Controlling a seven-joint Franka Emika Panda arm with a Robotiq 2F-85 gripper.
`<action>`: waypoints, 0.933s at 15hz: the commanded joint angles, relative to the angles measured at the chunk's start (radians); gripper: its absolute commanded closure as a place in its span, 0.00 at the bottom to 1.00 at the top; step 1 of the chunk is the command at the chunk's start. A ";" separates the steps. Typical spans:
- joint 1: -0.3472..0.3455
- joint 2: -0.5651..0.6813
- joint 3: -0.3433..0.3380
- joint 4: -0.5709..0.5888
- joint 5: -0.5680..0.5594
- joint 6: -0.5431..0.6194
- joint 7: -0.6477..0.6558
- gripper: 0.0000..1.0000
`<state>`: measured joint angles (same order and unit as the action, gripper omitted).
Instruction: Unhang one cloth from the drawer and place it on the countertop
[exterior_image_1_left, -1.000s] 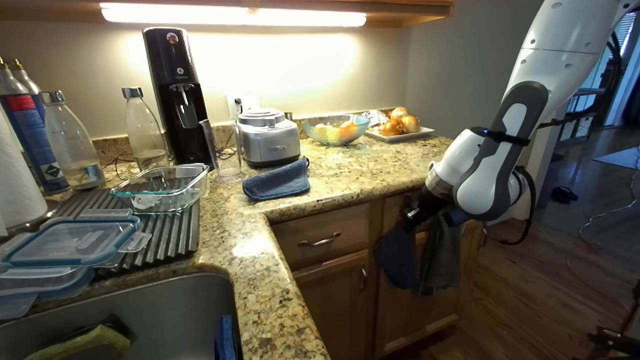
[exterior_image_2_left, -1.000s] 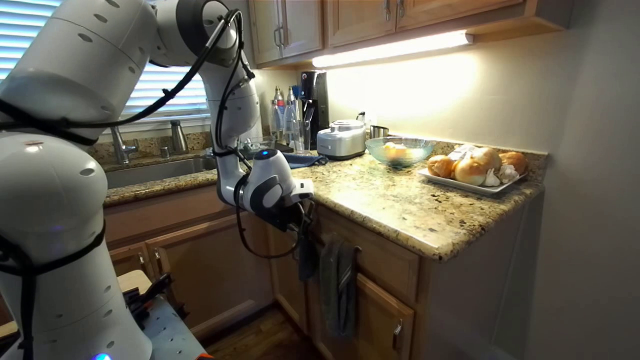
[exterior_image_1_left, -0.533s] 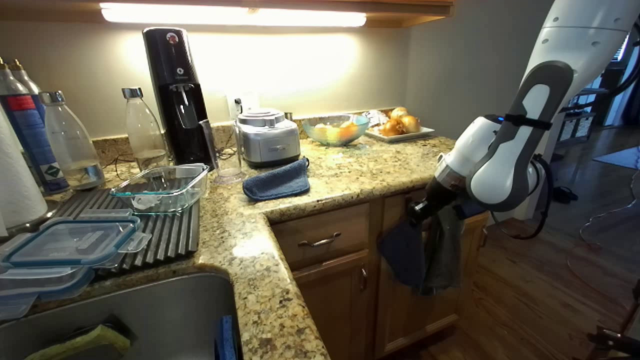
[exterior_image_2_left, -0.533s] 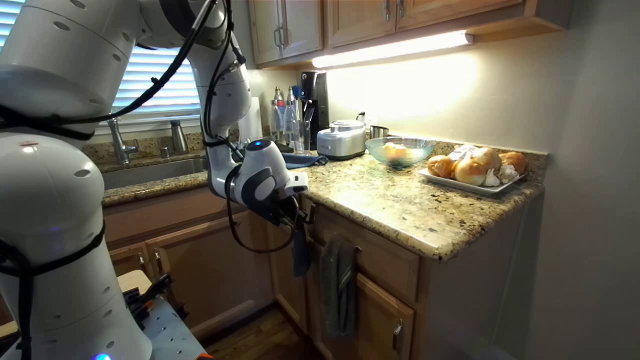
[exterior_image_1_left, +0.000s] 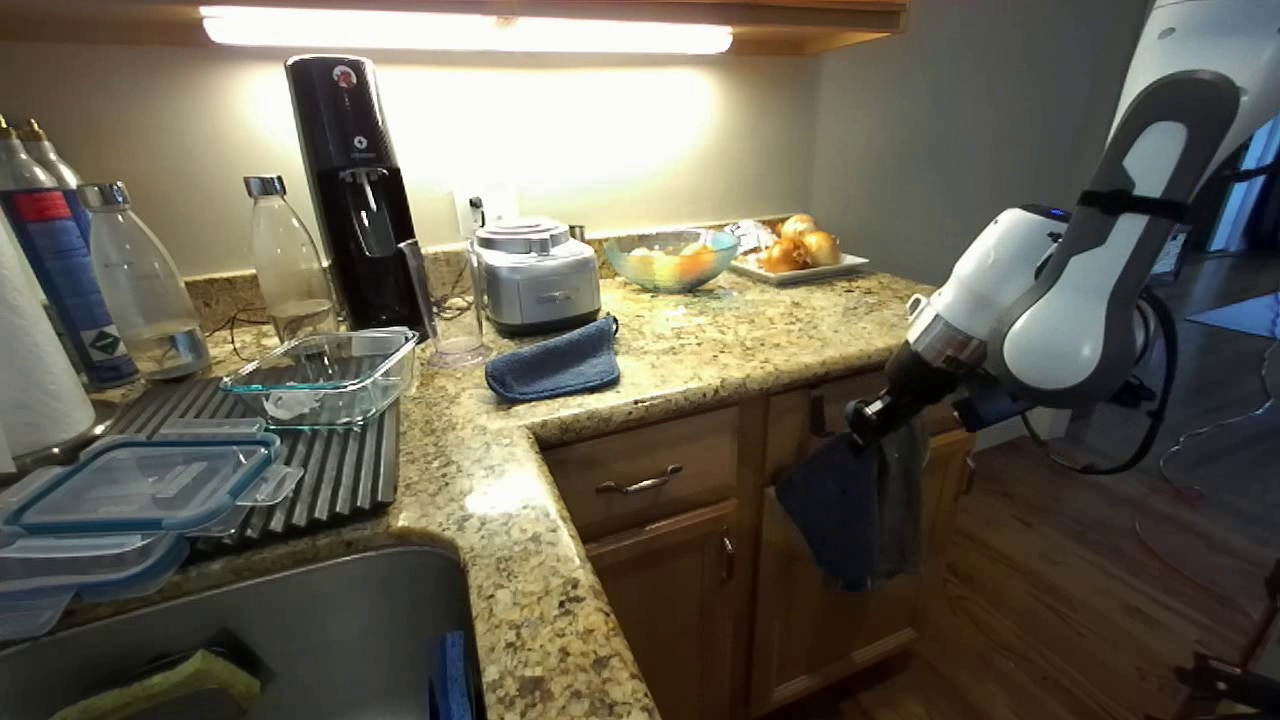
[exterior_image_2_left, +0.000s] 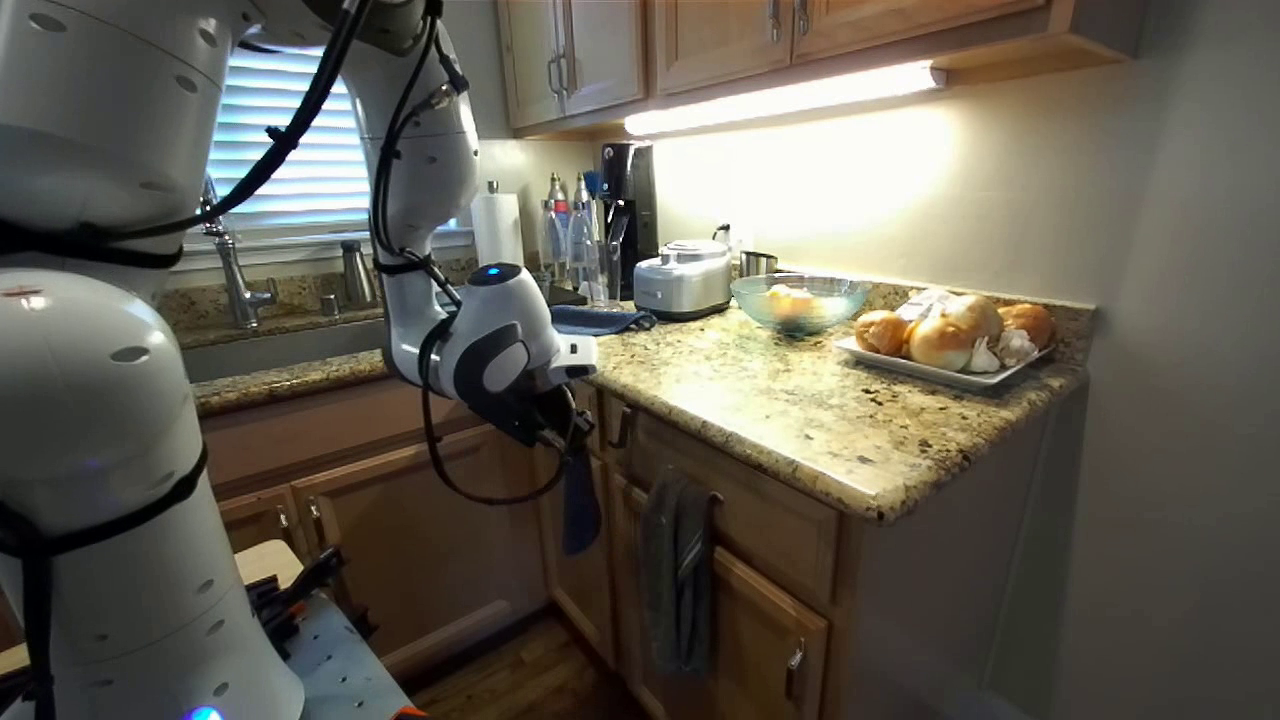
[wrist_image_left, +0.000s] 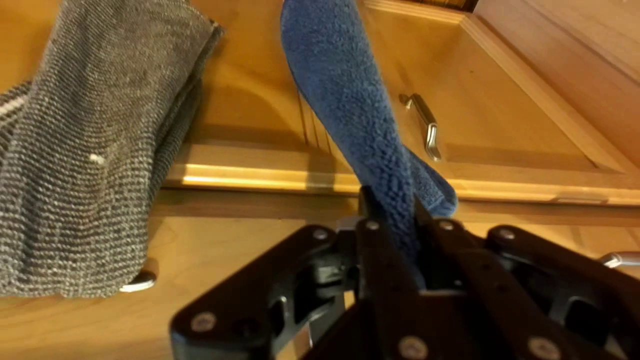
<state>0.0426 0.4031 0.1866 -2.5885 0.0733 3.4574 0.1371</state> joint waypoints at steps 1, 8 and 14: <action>-0.094 -0.102 0.068 -0.141 -0.075 0.000 0.037 0.92; -0.121 -0.227 0.050 -0.212 -0.121 0.000 0.030 0.91; -0.126 -0.339 0.048 -0.231 -0.103 -0.022 0.009 0.91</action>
<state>-0.0695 0.1766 0.2341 -2.7645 -0.0214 3.4577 0.1421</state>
